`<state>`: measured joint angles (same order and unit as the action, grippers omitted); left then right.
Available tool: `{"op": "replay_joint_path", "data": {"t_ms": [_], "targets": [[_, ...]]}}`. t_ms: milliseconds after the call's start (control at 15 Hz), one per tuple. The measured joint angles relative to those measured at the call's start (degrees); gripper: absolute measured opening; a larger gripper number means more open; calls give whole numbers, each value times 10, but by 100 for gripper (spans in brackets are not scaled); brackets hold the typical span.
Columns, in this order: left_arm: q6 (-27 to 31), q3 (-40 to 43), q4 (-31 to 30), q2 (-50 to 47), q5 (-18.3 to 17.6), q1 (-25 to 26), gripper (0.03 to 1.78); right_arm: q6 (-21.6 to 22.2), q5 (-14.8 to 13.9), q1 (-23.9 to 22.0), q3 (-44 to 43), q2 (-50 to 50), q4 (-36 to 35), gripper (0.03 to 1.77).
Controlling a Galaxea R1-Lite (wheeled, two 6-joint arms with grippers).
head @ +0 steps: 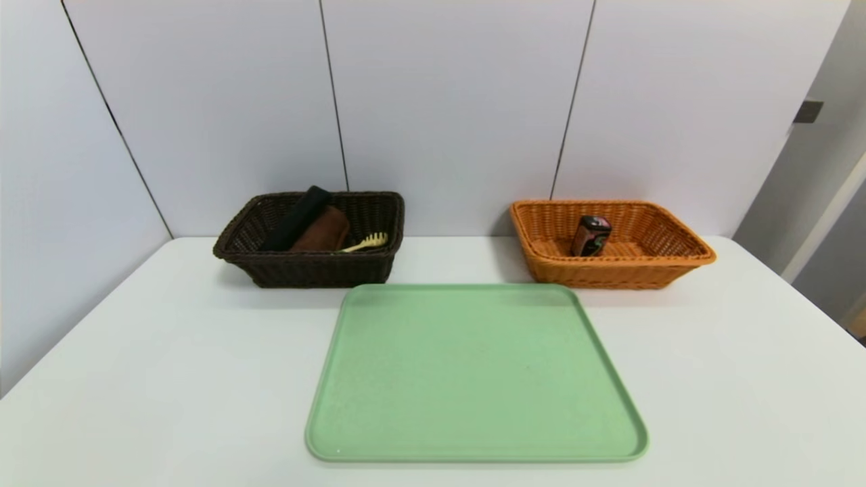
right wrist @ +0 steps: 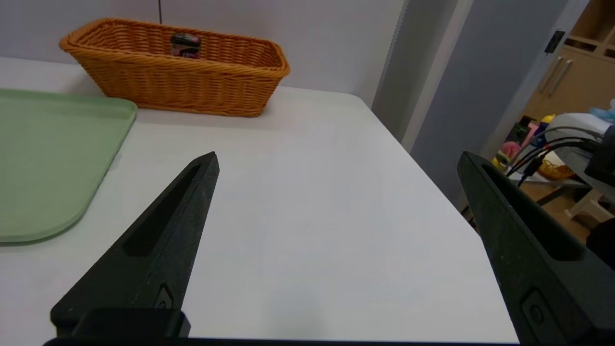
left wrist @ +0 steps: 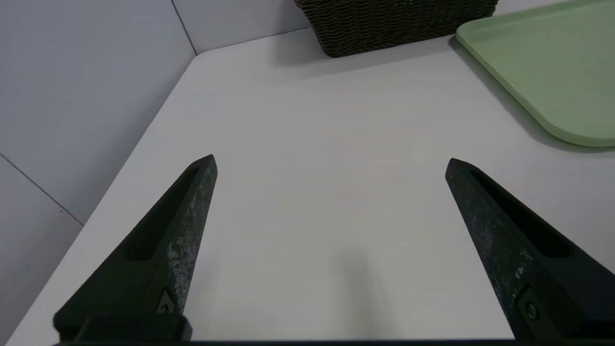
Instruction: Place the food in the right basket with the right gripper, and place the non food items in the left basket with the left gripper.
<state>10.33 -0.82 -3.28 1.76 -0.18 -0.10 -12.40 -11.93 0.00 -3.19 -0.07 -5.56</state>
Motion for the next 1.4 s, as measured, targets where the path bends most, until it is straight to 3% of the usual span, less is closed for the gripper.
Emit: {"op": "replay_joint_path", "data": {"t_ms": [133,333,600,867,1400], "targets": [[0,6,14,-10,-21,0,169,0,5,0,21,0,-23,171],[-28,8,34,-16,-21,0,169,1,25,0,26,0,-20,171],[-58,8,34,-17,-19,0,169,0,114,0,30,0,12,171],[-94,8,33,-18,-1,0,169,12,144,0,31,0,28,171],[-95,8,33,-18,-1,0,169,77,141,0,31,0,53,171]]}}
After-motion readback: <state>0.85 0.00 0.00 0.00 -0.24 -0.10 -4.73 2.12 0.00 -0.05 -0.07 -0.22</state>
